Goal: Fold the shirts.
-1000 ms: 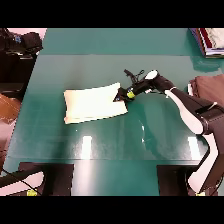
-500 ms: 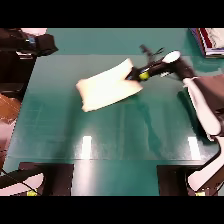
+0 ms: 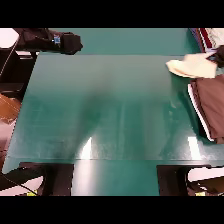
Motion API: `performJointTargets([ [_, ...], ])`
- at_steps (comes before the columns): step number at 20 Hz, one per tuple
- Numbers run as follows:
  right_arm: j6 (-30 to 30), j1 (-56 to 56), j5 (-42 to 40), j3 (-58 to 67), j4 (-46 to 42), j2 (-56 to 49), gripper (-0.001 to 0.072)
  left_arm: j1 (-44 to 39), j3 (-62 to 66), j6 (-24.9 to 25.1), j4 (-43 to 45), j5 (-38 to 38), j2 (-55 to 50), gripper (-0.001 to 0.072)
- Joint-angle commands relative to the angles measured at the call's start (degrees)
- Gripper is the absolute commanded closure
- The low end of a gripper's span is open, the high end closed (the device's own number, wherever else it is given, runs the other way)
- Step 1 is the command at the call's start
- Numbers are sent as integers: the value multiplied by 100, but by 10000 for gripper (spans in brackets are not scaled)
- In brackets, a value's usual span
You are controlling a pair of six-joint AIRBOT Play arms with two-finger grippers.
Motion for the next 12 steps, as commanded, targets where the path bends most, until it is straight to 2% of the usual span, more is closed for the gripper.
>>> performJointTargets([
  [1,24,-767,76,4,-28,-15,693,-133,4,2,-35,243,-2,684],
  [5,-46,-820,-188,258,323,109,693,-133,4,0,-39,304,-15,684],
  [10,-11,-817,511,1812,568,122,693,-133,4,4,-50,330,-26,684],
  [12,68,-822,570,1858,560,354,693,-133,4,4,-52,319,-26,684],
])
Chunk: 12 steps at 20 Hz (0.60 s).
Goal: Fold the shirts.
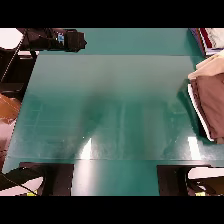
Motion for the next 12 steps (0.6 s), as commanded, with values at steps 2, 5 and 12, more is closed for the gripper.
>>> performJointTargets([
  [2,68,-17,155,-92,-68,623,693,-2,4,2,-2,15,-2,684],
  [5,66,-61,256,-765,-728,1235,693,-2,4,4,-2,13,-2,684],
  [12,61,-1217,964,-2603,-1416,2459,693,-2,4,9,-2,-103,-2,684],
])
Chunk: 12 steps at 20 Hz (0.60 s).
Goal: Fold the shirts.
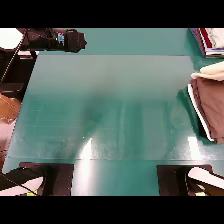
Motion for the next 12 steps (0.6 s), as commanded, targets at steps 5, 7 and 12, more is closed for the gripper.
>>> performJointTargets([
  [5,2,-973,188,-2452,-1762,1246,691,-2,4,59,2,-122,-2,684],
  [7,2,-1134,186,-2885,-1816,1351,670,-2,4,111,2,-125,-2,683],
  [12,9,-1545,302,-2887,-1587,1375,24,-2,4,111,0,-122,-2,684],
])
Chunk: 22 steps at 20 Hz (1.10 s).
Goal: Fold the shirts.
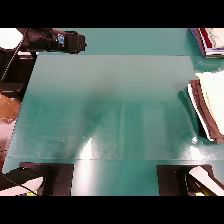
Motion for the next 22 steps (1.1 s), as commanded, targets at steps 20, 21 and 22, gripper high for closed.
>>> performJointTargets([
  [20,-173,5836,-1897,1615,1967,-118,693,-2,4,9,0,90,-2,683],
  [21,-173,5834,-1882,1615,1967,-120,693,-2,4,9,0,90,-2,683],
  [22,-173,5834,-1882,1615,1969,-118,693,-2,4,9,0,90,-2,683],
])
